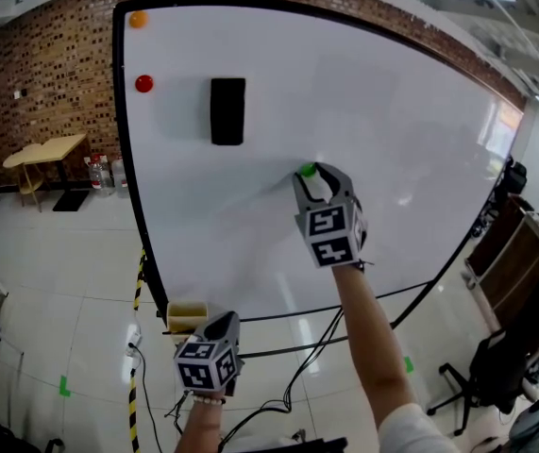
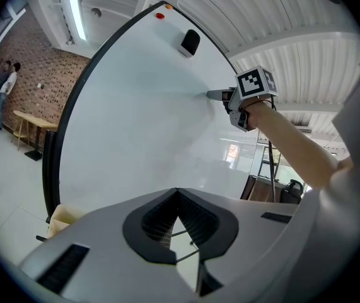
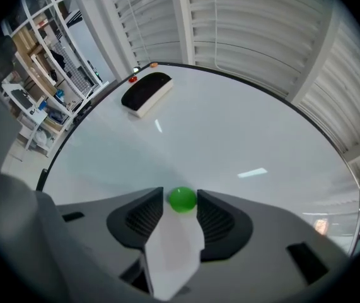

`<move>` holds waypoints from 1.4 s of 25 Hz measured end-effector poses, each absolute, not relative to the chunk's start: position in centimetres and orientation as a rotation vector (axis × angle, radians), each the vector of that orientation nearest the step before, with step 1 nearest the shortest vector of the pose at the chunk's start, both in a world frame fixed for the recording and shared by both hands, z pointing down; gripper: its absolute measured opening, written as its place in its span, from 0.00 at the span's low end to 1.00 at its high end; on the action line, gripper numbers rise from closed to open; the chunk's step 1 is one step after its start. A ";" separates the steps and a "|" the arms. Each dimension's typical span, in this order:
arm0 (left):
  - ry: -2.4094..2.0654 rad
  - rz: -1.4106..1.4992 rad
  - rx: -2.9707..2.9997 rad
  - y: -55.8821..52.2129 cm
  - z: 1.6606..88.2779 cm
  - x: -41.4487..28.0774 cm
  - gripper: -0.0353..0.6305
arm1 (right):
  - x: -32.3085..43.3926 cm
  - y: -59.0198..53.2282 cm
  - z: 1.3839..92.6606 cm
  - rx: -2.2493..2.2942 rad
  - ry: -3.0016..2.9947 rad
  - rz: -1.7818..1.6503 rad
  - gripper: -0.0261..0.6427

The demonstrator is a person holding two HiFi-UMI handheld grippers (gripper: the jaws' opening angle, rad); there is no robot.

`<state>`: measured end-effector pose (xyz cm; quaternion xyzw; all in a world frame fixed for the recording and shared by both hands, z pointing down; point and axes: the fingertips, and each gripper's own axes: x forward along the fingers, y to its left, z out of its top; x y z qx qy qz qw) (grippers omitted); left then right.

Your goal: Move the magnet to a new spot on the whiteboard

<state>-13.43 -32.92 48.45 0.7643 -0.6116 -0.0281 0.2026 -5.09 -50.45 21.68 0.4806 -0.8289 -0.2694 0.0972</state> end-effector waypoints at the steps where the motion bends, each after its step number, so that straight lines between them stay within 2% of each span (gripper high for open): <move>1: -1.707 -0.077 2.132 -32.9 48.5 -13.5 0.05 | -5.0 -50.5 21.6 1.431 -2.452 -0.800 0.29; 3: -1.705 -0.076 2.129 -33.0 48.7 -13.6 0.05 | -5.0 -50.6 21.5 1.440 -2.447 -0.802 0.24; 13: -1.679 -0.065 2.148 -32.6 48.7 -12.7 0.05 | -4.0 -48.7 20.6 1.421 -2.462 -0.815 0.23; 20: -1.630 -0.080 2.191 -33.1 48.6 -11.3 0.05 | 1.3 -41.4 19.7 1.374 -2.664 -0.747 0.23; 25: -1.590 -0.084 2.226 -33.6 48.5 -9.8 0.05 | 8.2 -37.8 24.3 1.496 -2.689 -0.578 0.24; 35: -1.571 -0.001 2.312 -34.0 47.3 -6.7 0.05 | 17.2 -34.0 40.3 1.696 -2.636 0.059 0.24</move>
